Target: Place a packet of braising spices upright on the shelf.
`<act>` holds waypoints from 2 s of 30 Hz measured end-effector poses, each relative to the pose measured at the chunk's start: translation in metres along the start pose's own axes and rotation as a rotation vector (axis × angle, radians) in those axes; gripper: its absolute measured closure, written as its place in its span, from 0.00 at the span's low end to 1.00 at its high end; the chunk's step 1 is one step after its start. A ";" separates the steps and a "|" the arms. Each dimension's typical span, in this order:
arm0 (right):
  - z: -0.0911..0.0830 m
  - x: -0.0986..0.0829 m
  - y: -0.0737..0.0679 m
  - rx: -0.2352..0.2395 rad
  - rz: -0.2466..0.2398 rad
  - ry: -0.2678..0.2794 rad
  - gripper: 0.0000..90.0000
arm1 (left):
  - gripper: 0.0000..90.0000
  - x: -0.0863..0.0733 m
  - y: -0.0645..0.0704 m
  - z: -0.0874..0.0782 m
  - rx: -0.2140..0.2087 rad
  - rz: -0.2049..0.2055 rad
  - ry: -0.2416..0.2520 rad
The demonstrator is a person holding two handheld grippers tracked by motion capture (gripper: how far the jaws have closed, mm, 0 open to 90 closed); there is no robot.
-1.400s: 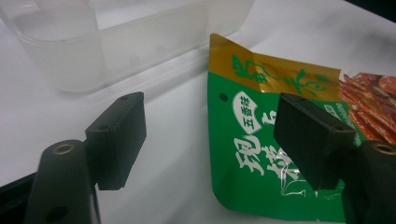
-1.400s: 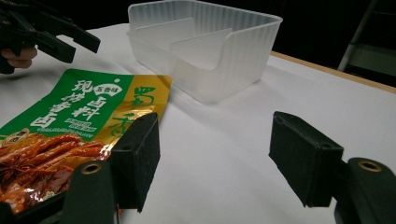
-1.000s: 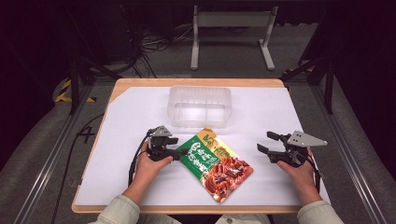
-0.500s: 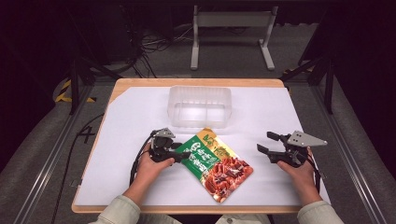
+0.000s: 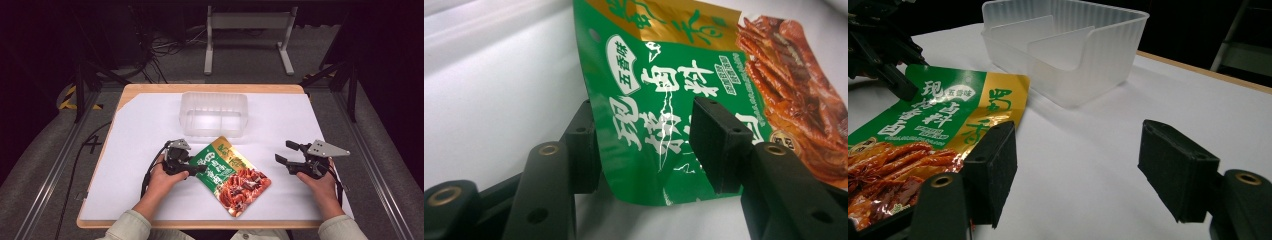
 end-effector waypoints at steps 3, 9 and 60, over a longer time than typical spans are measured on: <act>0.000 0.000 0.000 0.000 -0.002 0.001 0.35 | 0.60 0.000 -0.001 0.001 -0.005 -0.004 0.013; 0.000 0.000 0.000 0.001 0.000 0.001 0.35 | 0.70 0.001 0.000 0.005 0.008 -0.008 0.023; -0.003 -0.007 0.009 -0.034 0.090 -0.060 0.39 | 1.00 0.077 0.083 -0.075 -0.139 0.065 0.252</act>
Point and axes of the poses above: each handheld gripper's, and its own axes: z roughly forward along the jaws, x roughly out of its top, y roughly to its right, the point moved 9 cm from there along z, roughly forward along the jaws, and after that the axes turned 7 degrees about z, right-handed, at the moved point
